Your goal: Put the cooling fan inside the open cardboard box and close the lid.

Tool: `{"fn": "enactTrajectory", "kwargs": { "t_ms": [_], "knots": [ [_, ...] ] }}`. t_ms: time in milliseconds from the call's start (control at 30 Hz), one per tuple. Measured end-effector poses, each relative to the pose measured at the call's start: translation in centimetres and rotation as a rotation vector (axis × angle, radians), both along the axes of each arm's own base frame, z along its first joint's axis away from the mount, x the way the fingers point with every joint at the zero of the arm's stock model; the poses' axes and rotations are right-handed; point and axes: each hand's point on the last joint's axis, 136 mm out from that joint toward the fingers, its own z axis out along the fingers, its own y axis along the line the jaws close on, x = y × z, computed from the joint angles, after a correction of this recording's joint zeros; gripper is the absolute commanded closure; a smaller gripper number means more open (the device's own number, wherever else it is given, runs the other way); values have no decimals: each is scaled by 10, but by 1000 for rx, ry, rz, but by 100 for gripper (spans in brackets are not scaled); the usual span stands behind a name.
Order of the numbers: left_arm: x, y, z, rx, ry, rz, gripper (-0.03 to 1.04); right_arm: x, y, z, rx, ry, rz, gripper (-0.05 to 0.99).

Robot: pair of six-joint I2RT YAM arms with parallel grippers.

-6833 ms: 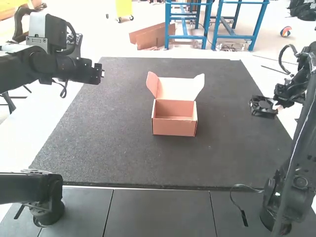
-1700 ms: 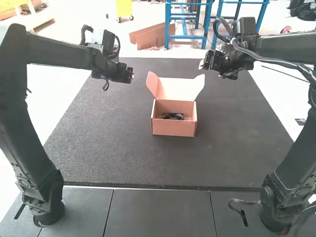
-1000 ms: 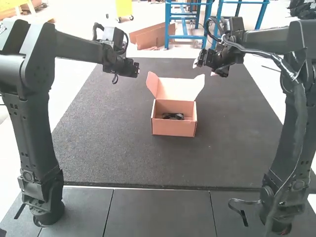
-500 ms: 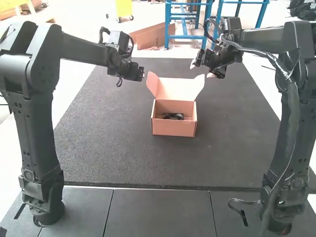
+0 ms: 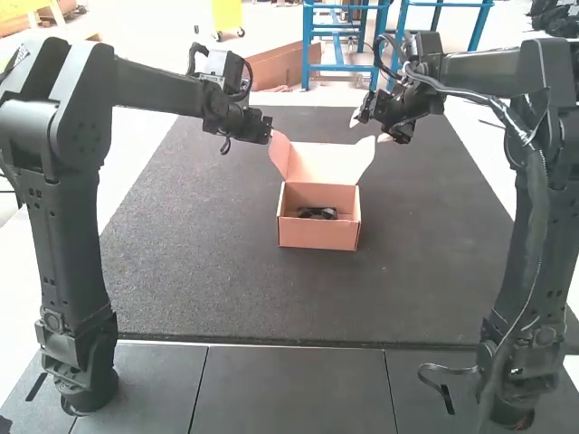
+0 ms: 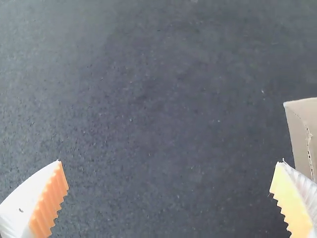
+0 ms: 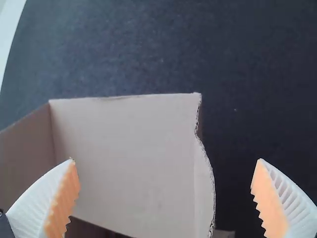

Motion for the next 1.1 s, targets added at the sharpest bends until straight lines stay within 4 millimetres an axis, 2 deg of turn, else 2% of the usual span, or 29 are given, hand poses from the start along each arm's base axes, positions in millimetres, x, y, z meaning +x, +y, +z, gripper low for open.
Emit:
{"fn": "enactTrajectory", "kwargs": {
  "t_ms": [267, 633, 667, 867, 1100],
  "knots": [
    [-3, -2, -3, 0, 16, -8, 4, 0, 0, 0, 1, 1, -1, 25],
    [-11, -21, -7, -66, 52, -64, 4, -1, 1, 0, 6, 4, 4, 25],
    [-11, -22, -7, -69, 54, -68, 4, -1, 1, 0, 6, 5, 4, 28],
    [-12, -24, -7, -81, 58, -75, 4, -3, 1, -2, 6, 16, 7, 59],
    [-12, -24, -8, -84, 63, -78, 4, -4, 2, -2, 8, 17, 9, 67]
  ]
}}
